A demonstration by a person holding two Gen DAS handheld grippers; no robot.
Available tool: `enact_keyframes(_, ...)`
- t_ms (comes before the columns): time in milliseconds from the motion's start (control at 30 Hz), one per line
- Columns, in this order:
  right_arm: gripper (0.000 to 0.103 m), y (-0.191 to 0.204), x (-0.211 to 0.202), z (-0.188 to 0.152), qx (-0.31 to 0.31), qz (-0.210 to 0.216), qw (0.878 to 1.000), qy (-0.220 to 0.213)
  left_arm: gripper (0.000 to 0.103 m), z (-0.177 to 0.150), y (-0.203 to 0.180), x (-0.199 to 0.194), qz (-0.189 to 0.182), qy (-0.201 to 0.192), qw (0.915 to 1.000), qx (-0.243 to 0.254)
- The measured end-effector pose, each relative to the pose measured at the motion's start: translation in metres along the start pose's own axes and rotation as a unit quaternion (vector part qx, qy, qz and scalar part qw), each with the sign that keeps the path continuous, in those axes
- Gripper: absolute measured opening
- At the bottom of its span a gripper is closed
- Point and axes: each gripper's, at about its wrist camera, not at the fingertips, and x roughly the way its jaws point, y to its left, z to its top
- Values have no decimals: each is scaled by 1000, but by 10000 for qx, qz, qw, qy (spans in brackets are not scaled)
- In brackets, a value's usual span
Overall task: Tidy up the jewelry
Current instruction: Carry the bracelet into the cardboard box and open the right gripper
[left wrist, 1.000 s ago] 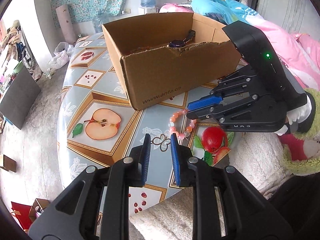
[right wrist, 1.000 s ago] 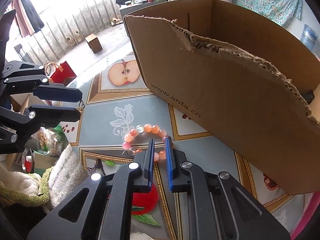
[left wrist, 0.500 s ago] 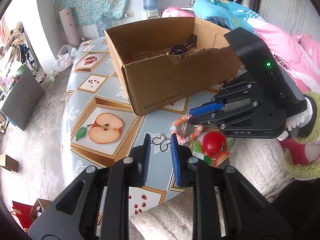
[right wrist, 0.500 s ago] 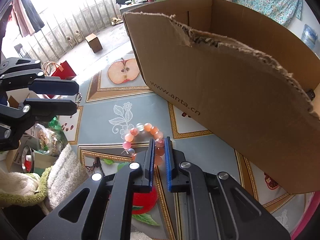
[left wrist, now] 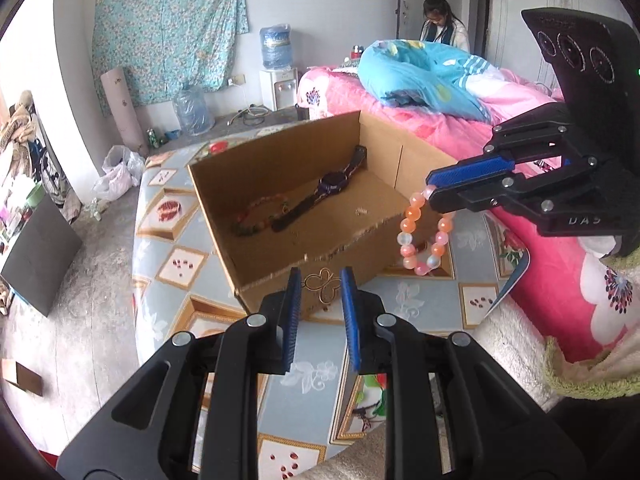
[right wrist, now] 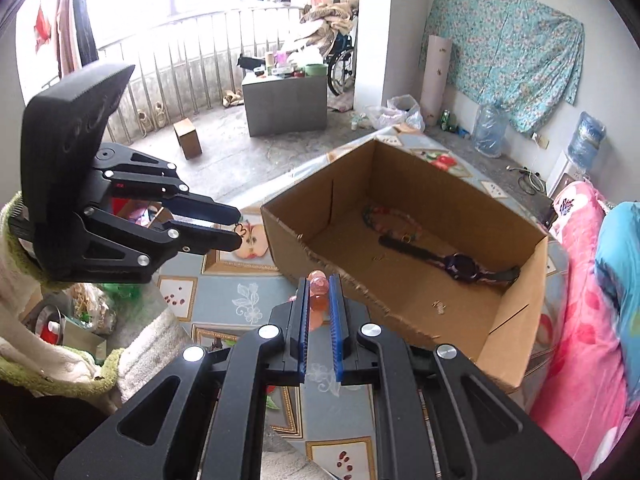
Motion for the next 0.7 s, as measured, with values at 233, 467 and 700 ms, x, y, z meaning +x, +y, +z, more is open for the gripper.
enact_keyframes(233, 10, -54, 16, 34, 312, -48, 9995, -77, 19, 52, -2, 35, -270, -53, 9995, 172)
enact_keyframes(467, 10, -103, 103, 25, 995, 478, 9904, 832, 19, 63, 9, 117, -521, 690, 9963, 0)
enact_keyframes(700, 11, -122, 154, 13, 1348, 769, 9786, 1350, 19, 57, 20, 157, -465, 1149, 9921, -213)
